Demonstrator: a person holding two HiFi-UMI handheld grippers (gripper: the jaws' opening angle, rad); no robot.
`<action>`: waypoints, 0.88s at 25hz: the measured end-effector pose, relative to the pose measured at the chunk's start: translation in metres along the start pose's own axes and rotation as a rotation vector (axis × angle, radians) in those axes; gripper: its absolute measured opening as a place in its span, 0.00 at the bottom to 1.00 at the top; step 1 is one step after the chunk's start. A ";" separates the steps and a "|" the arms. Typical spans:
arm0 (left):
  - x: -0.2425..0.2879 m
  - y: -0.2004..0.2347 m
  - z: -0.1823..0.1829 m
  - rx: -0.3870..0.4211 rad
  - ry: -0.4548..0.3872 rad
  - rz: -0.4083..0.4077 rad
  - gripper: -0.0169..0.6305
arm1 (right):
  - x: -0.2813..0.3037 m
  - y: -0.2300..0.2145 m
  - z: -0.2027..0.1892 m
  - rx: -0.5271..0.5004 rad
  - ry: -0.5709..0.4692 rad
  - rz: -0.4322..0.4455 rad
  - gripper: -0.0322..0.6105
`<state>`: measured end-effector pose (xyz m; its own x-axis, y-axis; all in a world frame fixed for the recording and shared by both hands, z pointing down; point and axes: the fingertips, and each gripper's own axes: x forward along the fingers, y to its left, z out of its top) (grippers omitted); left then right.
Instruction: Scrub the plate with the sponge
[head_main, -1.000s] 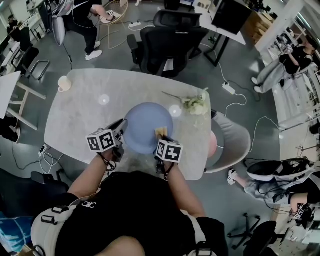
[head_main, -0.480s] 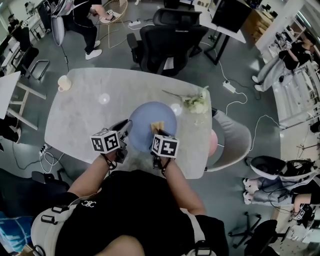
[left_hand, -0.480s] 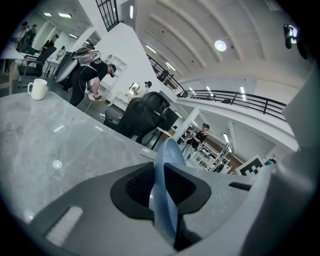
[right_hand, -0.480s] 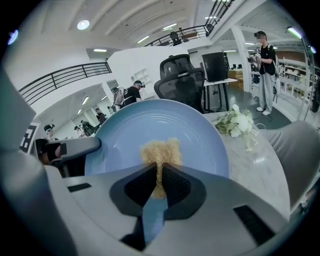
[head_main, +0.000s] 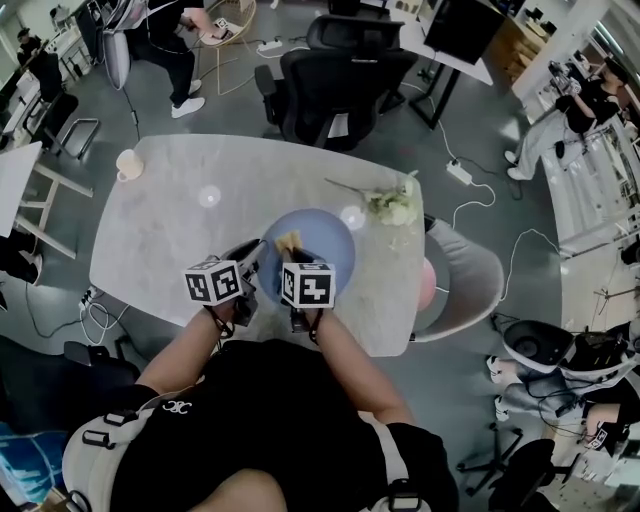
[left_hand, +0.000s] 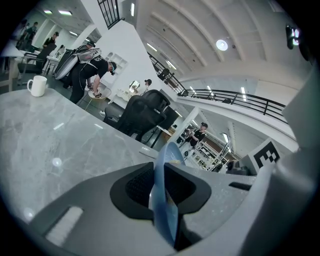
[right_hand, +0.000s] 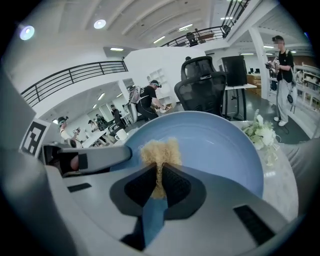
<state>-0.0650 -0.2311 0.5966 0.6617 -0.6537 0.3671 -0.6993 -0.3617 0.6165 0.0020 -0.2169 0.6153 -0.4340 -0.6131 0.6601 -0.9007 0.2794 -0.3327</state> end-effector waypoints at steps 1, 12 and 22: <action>0.000 0.001 0.002 -0.005 -0.004 0.002 0.12 | 0.001 0.005 -0.002 -0.020 0.006 0.013 0.10; -0.003 0.018 0.008 -0.112 -0.036 0.032 0.13 | 0.007 0.029 -0.040 -0.065 0.121 0.158 0.10; -0.011 0.030 0.031 -0.174 -0.111 0.022 0.13 | 0.004 0.012 -0.059 -0.050 0.170 0.150 0.11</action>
<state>-0.1019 -0.2555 0.5893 0.6062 -0.7327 0.3093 -0.6501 -0.2326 0.7234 -0.0121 -0.1724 0.6537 -0.5562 -0.4303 0.7110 -0.8241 0.3964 -0.4047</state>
